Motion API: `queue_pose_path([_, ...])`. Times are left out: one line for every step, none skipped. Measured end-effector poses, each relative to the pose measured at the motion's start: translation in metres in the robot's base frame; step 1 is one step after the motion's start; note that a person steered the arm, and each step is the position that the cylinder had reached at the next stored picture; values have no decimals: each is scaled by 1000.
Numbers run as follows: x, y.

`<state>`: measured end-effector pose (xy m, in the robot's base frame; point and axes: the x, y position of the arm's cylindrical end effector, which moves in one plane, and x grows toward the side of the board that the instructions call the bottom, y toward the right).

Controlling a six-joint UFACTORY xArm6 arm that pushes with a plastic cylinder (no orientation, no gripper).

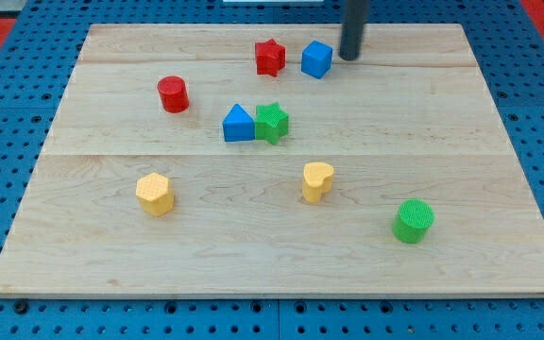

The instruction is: Put the red circle on the bottom left of the red star

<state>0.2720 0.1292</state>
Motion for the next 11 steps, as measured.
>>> queue_pose_path([5,-19])
queue_pose_path([1,-93])
queue_pose_path([45,-39])
queue_pose_path([59,-112])
queue_pose_path([76,-143])
queue_pose_path([102,-169])
queue_pose_path([102,-226])
queue_pose_path([105,-237])
queue_pose_path([105,-302])
queue_pose_path([79,-291])
queue_pose_path([56,-263])
